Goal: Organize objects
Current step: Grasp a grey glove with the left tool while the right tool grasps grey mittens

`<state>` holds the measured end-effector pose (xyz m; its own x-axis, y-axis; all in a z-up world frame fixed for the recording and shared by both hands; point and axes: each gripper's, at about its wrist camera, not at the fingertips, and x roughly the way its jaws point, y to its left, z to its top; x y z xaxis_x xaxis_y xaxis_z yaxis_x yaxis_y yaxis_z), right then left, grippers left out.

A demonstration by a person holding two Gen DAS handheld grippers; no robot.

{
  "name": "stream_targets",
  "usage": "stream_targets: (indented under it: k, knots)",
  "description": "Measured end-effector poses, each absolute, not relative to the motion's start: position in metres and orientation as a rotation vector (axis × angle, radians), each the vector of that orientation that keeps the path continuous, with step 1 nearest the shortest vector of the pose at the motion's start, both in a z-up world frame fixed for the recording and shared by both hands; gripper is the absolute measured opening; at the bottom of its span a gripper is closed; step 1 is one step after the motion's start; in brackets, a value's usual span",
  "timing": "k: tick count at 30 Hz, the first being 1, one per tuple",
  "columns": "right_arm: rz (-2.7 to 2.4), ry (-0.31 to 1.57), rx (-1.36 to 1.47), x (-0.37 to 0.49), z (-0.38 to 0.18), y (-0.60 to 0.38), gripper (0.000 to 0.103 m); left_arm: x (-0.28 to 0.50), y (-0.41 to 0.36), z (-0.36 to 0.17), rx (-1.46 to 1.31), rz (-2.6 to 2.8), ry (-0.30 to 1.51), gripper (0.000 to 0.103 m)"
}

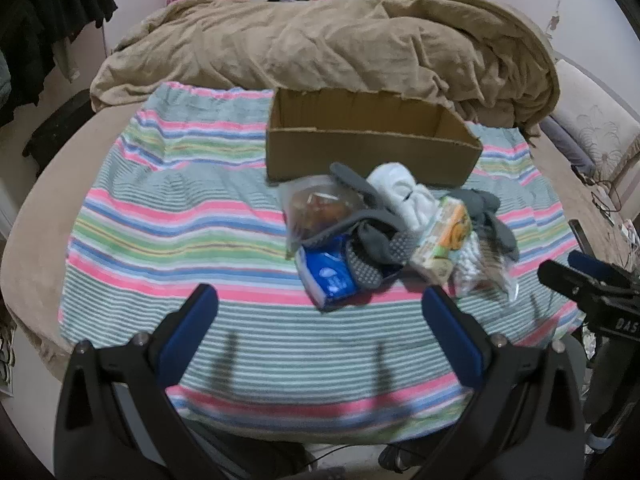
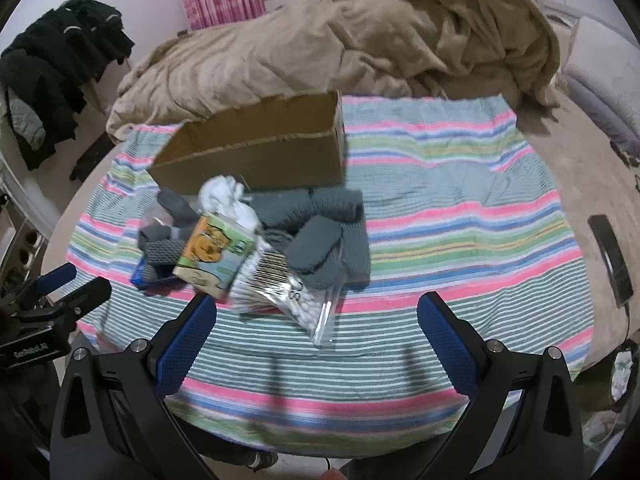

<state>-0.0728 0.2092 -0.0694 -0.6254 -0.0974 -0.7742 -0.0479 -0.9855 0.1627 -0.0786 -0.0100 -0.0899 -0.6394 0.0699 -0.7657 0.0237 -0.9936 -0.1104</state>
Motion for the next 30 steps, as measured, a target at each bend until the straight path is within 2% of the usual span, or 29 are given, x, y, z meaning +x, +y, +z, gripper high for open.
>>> stream_targets:
  k: [6,9,14,17,22,30]
  knots:
    - [-2.779,-0.280,1.383,-0.092,-0.089,0.216,0.101,-0.093,-0.010,-0.102,-1.326,2.800,-0.158,0.101]
    - [-2.777,-0.285,1.387,-0.103,-0.095,0.218,0.099,-0.100,-0.004,-0.103,-1.312,2.775,-0.148,0.092]
    - [-2.760,-0.279,1.372,-0.114,-0.098,0.217,0.097,-0.112,0.010,-0.100,-1.269,2.747,-0.110,0.087]
    - [-2.762,-0.295,1.374,-0.121,-0.102,0.219,0.097,-0.119,0.016,-0.098,-1.247,2.740,-0.101,0.079]
    - [-2.766,-0.319,1.333,-0.125,-0.094,0.222,0.093,-0.133,0.021,-0.106,-1.258,2.706,-0.102,0.058]
    - [-2.773,-0.322,1.319,-0.139,-0.097,0.222,0.093,-0.138,0.025,-0.119,-1.260,2.647,-0.171,0.037]
